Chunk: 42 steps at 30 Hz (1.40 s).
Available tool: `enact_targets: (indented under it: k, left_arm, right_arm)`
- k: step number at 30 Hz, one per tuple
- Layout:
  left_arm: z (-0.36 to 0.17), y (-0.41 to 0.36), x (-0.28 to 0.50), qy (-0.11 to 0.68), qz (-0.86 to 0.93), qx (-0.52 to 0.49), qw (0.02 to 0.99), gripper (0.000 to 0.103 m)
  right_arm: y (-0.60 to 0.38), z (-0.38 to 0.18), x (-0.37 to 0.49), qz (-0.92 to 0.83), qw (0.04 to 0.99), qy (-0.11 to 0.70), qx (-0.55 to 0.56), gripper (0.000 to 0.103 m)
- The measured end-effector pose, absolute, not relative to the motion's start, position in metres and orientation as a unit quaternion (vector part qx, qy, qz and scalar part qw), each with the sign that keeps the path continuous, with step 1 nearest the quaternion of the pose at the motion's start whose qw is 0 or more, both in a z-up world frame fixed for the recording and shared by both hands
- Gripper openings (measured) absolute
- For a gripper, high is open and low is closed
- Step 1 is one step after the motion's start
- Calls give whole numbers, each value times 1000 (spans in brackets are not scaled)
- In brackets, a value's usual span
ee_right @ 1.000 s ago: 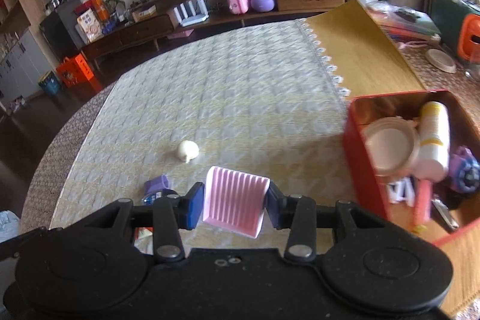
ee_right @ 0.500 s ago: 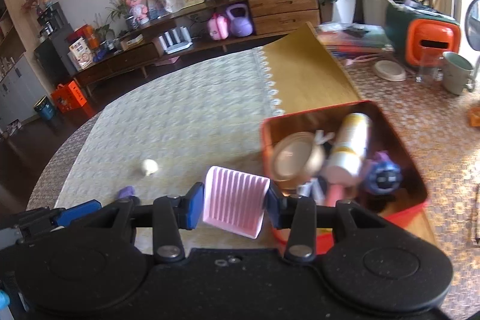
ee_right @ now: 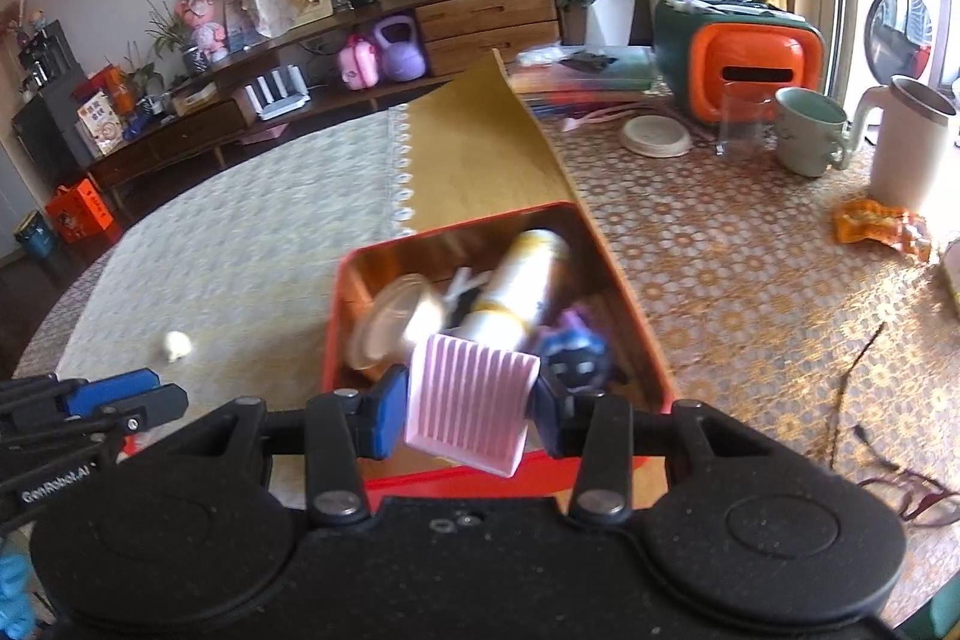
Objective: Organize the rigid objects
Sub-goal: 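Carry the green piece with the left gripper while the right carries the comb to the red box, then open the left gripper to drop the green piece while the right releases the comb in the box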
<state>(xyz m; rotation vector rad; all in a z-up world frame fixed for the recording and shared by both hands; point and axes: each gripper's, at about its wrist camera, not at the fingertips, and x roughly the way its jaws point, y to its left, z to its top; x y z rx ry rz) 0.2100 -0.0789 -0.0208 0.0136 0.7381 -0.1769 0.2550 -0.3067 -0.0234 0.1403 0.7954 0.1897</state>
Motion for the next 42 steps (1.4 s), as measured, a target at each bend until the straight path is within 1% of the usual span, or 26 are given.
enact_targets:
  k: [9,20,24,32,42]
  left_arm:
    - [-30,-136,242,375,-125,37,918,24]
    - [-58,-183,274,406,-152,79,898,24]
    - [-68,-191,283,420,-151,81,891,24]
    - [-82,-200,294,425,-145,106,887,24]
    - [-90,-197,300,446,-151,81,879,24]
  right_arm:
    - [-331,-38,279,76,912,398,70,42]
    - [-329,-57,301,82,905,411,68,42]
    - [-325,-62,308,84,903,415,69,42]
    - [-320,-72,313,74,901,423,58,43]
    - [-319,-76,312,59,900,430,45,44]
